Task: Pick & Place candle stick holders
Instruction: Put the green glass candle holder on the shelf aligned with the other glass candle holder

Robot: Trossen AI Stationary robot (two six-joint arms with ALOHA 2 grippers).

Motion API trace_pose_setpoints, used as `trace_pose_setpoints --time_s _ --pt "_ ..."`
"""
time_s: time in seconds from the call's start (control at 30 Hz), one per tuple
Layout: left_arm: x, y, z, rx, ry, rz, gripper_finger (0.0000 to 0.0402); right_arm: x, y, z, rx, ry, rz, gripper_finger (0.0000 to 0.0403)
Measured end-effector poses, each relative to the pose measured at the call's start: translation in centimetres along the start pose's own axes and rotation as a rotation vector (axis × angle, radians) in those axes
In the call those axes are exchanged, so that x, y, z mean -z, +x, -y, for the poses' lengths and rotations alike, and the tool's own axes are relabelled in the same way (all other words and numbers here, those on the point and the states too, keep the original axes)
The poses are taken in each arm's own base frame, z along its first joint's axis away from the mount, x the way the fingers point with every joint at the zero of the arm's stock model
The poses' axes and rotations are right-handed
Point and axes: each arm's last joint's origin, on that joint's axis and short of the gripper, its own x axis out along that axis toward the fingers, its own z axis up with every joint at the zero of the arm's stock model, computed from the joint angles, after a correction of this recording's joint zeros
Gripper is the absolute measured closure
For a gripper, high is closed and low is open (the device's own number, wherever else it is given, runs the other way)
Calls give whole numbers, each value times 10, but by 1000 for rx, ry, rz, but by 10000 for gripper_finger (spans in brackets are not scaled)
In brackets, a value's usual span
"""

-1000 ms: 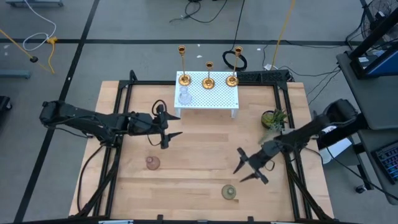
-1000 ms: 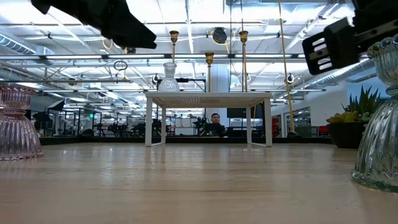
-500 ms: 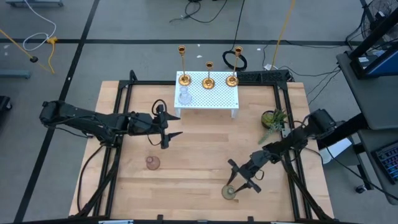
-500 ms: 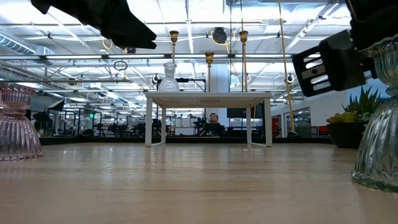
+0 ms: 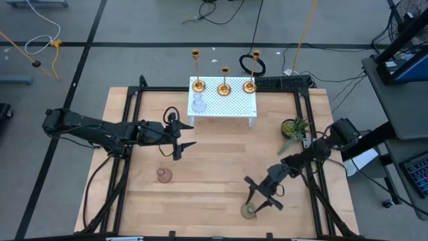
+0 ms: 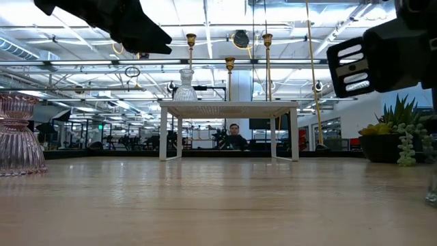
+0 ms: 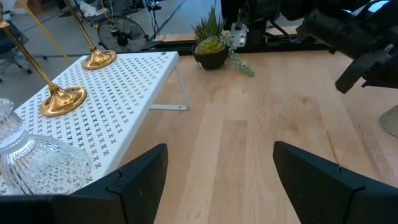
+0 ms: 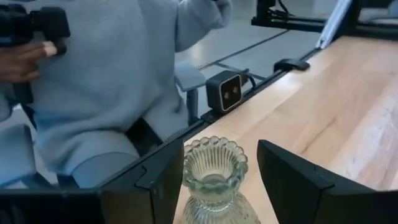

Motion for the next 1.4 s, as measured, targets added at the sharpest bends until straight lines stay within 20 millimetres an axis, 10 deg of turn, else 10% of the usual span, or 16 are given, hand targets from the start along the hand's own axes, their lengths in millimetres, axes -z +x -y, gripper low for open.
trace_pose_setpoints --time_s 0.9,1.4 --pt "0 0 0 0 1 -1 103 -22 -9 -6 38 -159 73 206" --pt "1 0 0 1 -7 -7 103 0 5 -19 -2 -168 2 206"
